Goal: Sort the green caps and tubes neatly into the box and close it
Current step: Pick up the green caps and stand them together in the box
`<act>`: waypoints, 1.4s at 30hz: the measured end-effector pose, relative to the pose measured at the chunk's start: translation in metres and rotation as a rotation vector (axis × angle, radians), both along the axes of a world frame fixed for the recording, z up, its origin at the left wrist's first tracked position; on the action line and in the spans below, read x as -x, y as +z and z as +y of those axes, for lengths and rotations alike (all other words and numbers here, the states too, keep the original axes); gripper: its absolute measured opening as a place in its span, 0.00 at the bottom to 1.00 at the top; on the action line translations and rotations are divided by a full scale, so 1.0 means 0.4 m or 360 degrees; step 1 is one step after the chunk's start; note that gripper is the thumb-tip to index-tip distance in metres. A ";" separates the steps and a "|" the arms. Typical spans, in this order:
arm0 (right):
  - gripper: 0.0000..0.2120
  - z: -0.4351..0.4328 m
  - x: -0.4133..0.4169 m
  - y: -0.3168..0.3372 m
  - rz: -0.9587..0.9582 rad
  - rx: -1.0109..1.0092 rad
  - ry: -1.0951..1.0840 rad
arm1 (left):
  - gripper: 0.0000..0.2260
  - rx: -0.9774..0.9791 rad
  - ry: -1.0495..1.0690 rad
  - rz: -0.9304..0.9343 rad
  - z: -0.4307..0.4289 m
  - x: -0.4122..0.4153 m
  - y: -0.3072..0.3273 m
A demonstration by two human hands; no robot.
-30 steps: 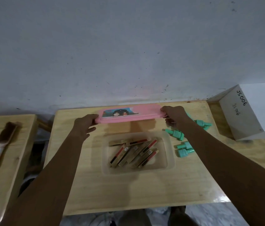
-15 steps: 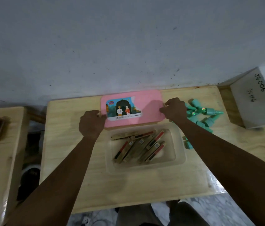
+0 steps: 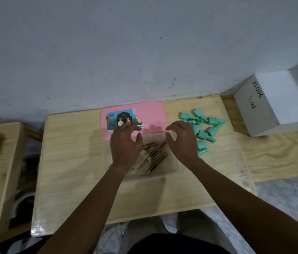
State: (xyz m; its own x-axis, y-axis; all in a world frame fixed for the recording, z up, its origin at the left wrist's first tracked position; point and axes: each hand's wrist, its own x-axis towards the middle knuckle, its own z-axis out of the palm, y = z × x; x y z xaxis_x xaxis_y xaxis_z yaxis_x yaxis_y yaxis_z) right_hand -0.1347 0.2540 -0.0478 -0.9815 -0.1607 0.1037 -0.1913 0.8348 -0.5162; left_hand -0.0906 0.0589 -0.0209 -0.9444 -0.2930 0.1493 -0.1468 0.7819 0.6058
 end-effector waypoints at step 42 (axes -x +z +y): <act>0.16 0.217 0.108 0.006 -0.0320 0.0008 -0.0351 | 0.20 0.0635 -0.0212 -0.0264 0.176 -0.022 -0.047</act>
State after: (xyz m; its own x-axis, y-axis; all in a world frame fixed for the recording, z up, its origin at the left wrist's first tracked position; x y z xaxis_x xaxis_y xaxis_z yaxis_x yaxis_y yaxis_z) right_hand -0.1777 0.3407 -0.0455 -0.9937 0.0588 -0.0958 0.1009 0.8424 -0.5294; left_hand -0.0819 0.1294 -0.0395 -0.9907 -0.1174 0.0693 -0.0987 0.9682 0.2297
